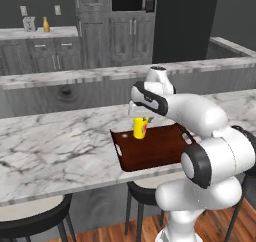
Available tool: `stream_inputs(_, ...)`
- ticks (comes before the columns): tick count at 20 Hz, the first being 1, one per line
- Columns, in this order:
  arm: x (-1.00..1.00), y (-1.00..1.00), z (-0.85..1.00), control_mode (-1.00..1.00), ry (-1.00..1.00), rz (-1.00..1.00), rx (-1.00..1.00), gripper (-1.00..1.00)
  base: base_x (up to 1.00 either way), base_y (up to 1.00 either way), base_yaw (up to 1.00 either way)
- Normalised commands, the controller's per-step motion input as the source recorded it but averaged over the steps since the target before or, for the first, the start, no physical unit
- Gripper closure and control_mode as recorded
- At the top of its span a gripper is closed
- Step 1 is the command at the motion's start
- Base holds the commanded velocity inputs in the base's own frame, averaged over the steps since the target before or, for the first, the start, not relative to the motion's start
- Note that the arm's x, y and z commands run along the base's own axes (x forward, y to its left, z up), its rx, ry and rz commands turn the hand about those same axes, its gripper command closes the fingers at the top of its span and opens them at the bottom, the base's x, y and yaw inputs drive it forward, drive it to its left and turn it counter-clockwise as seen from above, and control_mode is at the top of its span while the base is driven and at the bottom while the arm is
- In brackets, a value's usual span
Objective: There is a tray on the dining counter. Grab the cup, mug, and pitcher and place them on the tray. The pitcher may be placed next to the tray if it cannot fit the tray.
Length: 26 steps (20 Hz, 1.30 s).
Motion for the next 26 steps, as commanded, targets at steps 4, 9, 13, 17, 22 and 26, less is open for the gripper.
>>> stream_inputs(4,0.44,0.1,-0.31,-1.0,0.03,0.0,0.0,1.0,0.0,0.0,0.0)
stream_inputs(9,0.34,0.11,-0.35,-1.0,0.01,0.0,0.0,1.0,0.0,0.0,0.0)
stream_inputs(13,0.35,0.1,-0.32,-1.0,0.0,0.0,0.0,1.0,0.0,0.0,0.0)
stream_inputs(17,0.34,0.1,-0.32,-1.0,0.01,0.0,0.0,1.0,0.0,0.0,0.0)
stream_inputs(22,0.3,0.05,-0.29,-1.0,0.01,0.0,0.0,1.0,0.0,0.0,0.0)
stream_inputs(26,0.27,0.01,-0.28,-1.0,0.0,0.0,0.0,1.0,0.0,0.0,0.0)
